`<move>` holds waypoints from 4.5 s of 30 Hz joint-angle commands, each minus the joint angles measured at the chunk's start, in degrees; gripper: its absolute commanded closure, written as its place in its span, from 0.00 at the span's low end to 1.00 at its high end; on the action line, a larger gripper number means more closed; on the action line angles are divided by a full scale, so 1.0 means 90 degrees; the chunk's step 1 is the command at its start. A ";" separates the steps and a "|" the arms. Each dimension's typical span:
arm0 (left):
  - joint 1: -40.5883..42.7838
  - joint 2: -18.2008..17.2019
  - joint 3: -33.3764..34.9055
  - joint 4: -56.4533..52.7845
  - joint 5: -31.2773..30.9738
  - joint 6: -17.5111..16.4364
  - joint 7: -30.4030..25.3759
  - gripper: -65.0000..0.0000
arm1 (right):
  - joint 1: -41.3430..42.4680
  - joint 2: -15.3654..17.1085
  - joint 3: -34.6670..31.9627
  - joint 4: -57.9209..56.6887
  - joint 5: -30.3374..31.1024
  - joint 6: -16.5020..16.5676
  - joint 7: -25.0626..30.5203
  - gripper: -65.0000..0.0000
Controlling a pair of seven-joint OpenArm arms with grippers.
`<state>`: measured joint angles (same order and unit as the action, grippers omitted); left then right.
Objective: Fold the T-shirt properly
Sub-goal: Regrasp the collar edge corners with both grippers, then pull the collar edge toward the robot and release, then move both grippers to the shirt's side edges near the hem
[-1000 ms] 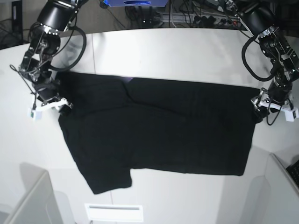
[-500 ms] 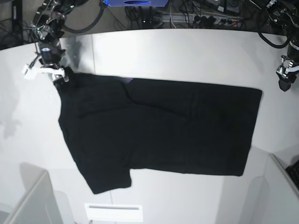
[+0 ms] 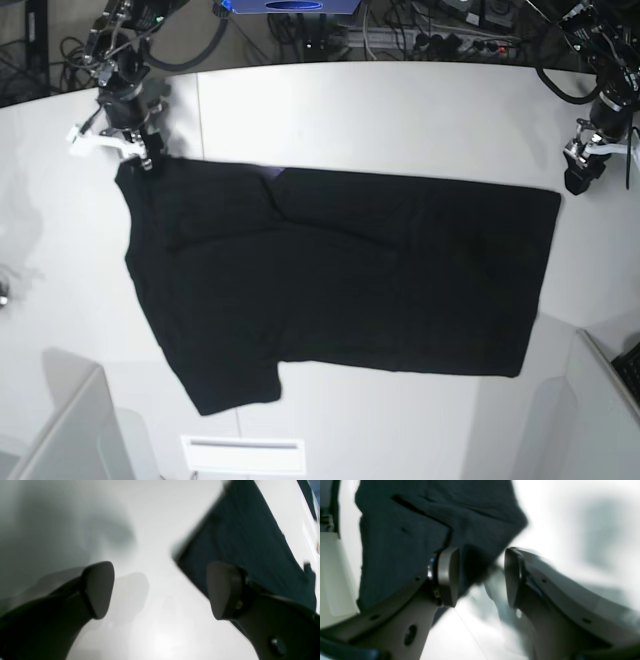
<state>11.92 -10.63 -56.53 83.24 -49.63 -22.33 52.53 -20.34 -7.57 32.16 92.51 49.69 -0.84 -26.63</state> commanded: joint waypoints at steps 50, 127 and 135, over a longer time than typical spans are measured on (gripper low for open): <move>-0.0724 -0.0210 0.1305 -0.0697 0.0860 -0.0025 -0.0098 1.00 | 0.0145 0.0290 0.0182 -0.0242 -0.0046 -0.0048 -0.0084 1.00; 0.1064 -0.0367 -0.1284 0.1950 0.0889 -0.0064 -0.0069 0.22 | -0.1330 0.1472 0.0895 0.1877 0.0393 -0.0038 -0.0875 0.55; 0.0204 -0.0982 -0.0161 0.2028 0.0908 -0.0035 -0.0089 0.22 | -0.0197 0.2448 -0.0218 0.1809 0.0393 -0.0038 -0.0875 0.55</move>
<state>13.89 -18.41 -57.49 100.53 -40.62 -22.52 53.01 -22.52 13.52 29.91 107.85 52.51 -1.69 -35.86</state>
